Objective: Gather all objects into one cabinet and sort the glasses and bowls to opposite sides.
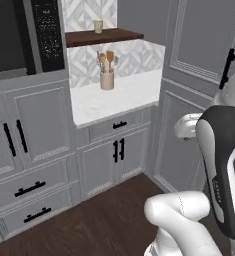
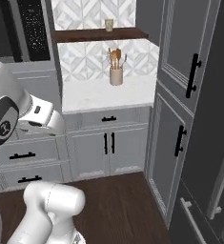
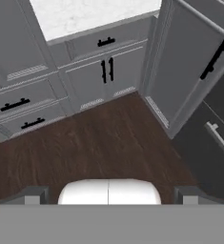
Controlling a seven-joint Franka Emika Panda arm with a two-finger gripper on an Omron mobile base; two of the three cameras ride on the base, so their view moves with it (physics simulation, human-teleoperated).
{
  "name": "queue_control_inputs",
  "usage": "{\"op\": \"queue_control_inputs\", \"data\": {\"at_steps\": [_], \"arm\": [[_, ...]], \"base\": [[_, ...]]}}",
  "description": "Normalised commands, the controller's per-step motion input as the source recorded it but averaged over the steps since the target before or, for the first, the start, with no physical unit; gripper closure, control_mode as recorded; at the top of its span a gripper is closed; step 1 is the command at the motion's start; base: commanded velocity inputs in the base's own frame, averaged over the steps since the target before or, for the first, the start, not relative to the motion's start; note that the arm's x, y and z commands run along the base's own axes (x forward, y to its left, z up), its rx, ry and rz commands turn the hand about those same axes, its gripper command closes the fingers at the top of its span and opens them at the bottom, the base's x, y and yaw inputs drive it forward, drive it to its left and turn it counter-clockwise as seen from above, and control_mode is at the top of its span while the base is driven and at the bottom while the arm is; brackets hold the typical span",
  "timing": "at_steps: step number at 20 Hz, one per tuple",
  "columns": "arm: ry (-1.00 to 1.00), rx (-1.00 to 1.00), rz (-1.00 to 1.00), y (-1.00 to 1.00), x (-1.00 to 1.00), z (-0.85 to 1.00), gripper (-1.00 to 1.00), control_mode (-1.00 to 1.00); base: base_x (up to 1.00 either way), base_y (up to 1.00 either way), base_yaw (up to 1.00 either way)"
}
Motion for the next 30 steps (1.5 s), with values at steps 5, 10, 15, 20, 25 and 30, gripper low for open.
{"op": "queue_control_inputs", "data": {"at_steps": [5,10,15,20,25,30], "arm": [[0.00,0.00,0.00,0.00,0.00,0.00,-1.00,1.00],[0.00,0.00,0.00,0.00,0.00,0.00,-1.00,1.00],[0.00,0.00,0.00,0.00,0.00,0.00,-1.00,1.00],[0.00,0.00,0.00,0.00,0.00,0.00,-1.00,1.00],[0.00,0.00,0.00,0.00,0.00,0.00,-1.00,1.00],[0.00,0.00,0.00,0.00,0.00,0.00,-1.00,1.00]], "base": [[0.89,-0.43,0.62],[0.81,-0.52,0.51],[0.71,-0.65,0.21],[0.61,-0.34,0.03],[0.54,-0.11,-0.06],[0.67,-0.25,-0.02]]}}
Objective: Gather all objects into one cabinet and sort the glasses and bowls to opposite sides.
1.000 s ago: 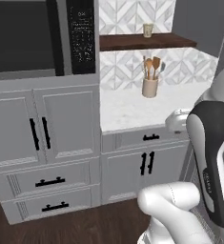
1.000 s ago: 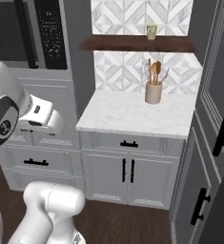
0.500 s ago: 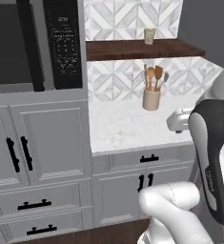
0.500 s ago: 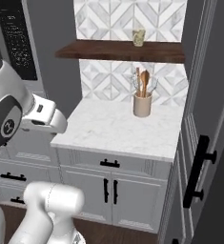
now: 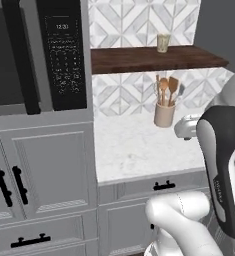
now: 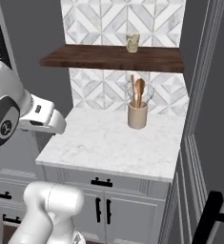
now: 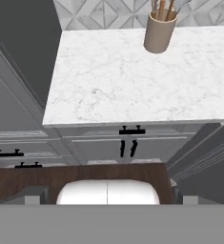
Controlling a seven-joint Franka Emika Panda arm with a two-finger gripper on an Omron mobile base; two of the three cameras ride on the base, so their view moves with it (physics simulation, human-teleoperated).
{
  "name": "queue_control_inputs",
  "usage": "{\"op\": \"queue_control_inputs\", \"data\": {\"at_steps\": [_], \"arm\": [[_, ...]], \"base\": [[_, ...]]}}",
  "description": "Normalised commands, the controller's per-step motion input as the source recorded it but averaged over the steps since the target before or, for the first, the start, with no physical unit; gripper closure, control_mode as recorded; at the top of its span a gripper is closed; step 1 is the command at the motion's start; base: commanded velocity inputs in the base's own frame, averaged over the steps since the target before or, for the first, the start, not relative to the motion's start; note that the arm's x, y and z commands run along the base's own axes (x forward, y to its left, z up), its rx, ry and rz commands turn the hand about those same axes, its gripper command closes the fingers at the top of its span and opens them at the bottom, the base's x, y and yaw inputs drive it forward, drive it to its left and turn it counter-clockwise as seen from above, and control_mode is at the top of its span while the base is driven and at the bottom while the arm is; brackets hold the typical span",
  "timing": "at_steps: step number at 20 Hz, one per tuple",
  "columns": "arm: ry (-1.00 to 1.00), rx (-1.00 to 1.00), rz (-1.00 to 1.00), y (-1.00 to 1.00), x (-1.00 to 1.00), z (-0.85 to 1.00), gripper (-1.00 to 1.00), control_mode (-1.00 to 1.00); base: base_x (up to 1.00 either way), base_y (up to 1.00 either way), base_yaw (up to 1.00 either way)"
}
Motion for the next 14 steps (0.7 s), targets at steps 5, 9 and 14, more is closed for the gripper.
{"op": "queue_control_inputs", "data": {"at_steps": [5,9,14], "arm": [[0.00,0.00,0.00,0.00,0.00,0.00,-1.00,1.00],[0.00,0.00,0.00,0.00,0.00,0.00,-1.00,1.00],[0.00,0.00,0.00,0.00,0.00,0.00,-1.00,1.00]], "base": [[0.70,-0.27,0.00],[0.58,-0.34,0.00],[0.42,-0.37,0.00]]}}
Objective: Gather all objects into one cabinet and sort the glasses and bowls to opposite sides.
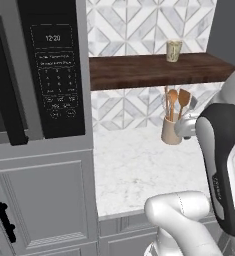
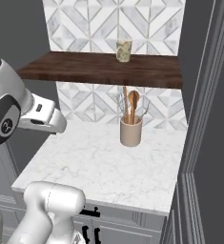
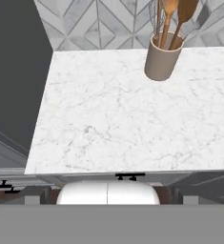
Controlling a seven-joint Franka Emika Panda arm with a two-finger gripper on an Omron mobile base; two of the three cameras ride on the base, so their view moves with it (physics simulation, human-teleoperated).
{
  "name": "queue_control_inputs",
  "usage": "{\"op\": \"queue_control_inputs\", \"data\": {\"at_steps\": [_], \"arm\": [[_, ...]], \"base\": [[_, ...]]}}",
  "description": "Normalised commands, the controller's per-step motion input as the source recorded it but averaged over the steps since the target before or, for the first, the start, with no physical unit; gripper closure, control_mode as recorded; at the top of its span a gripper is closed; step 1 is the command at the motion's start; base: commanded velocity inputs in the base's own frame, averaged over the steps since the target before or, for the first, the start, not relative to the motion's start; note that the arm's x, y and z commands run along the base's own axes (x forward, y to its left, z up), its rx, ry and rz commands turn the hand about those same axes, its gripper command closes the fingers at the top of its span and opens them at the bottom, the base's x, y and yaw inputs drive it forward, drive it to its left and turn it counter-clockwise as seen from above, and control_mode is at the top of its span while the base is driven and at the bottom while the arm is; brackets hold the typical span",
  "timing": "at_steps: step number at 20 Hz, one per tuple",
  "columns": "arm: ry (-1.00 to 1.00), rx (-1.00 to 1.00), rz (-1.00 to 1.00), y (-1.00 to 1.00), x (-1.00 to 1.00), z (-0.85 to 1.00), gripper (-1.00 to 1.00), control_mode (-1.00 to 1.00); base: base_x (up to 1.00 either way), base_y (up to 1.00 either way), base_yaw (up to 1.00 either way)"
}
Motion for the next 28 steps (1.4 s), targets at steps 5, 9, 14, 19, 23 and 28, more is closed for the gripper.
{"op": "queue_control_inputs", "data": {"at_steps": [5,9,14,19,23,28], "arm": [[0.00,0.00,0.00,0.00,0.00,0.00,-1.00,1.00],[-0.09,0.00,0.00,-0.17,0.00,0.02,-1.00,-1.00],[-0.33,0.00,0.00,-0.06,0.00,0.38,-1.00,-1.00],[-0.28,0.01,0.00,-0.01,0.05,0.67,-1.00,-1.00],[-0.15,0.00,0.00,-0.08,0.00,0.73,-1.00,-1.00],[-0.05,0.00,0.00,-0.01,0.04,0.40,-1.00,-1.00]], "base": [[0.10,-0.27,0.00],[0.02,-0.06,0.00],[0.00,0.00,0.00],[0.00,0.00,0.00],[0.00,0.00,0.00],[0.00,0.00,0.00]]}}
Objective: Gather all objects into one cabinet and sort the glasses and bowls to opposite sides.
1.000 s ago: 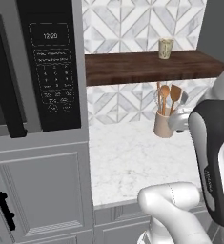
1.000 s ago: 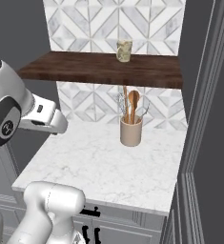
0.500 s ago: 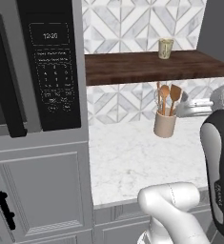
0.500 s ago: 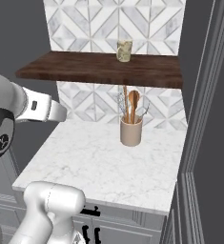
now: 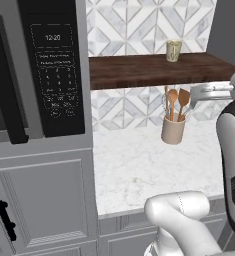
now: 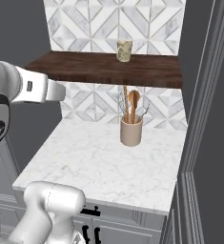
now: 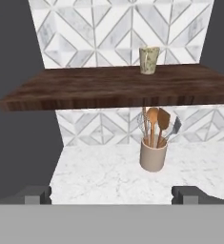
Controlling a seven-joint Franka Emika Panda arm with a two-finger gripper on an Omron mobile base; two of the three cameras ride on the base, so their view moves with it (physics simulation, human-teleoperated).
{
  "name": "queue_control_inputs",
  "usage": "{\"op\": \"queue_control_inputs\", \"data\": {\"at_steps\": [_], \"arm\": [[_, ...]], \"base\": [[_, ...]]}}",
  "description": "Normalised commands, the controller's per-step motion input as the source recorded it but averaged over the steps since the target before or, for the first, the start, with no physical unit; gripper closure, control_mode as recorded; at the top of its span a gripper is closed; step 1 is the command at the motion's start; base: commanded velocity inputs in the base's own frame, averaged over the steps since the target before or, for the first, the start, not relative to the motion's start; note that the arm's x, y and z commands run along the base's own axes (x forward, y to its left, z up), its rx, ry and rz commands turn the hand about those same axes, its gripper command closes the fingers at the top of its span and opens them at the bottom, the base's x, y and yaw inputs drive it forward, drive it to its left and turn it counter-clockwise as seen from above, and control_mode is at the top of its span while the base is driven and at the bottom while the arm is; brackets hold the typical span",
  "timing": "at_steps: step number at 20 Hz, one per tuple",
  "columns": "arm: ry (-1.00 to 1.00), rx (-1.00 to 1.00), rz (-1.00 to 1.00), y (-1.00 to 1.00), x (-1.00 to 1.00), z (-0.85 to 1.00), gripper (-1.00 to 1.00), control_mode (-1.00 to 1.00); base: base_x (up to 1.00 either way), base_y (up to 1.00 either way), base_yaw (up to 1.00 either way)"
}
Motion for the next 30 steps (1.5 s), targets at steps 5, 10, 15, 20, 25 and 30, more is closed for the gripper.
{"op": "queue_control_inputs", "data": {"at_steps": [5,10,15,20,25,30], "arm": [[-0.05,0.00,0.00,0.00,0.23,0.10,-1.00,-1.00],[-0.01,0.00,0.00,0.00,0.25,0.00,-1.00,-1.00],[0.00,0.00,0.00,0.00,0.23,0.00,-1.00,-1.00],[0.00,0.00,-0.04,-0.03,0.40,0.00,-1.00,-1.00],[0.00,0.00,-0.10,-0.36,0.47,0.00,-1.00,-1.00],[0.00,0.00,-0.13,-0.48,0.45,0.00,-1.00,-1.00]], "base": [[0.00,0.00,0.00],[0.00,0.00,0.00],[0.00,0.00,0.00],[0.00,0.00,0.00],[0.00,0.00,0.00],[0.00,0.00,0.00]]}}
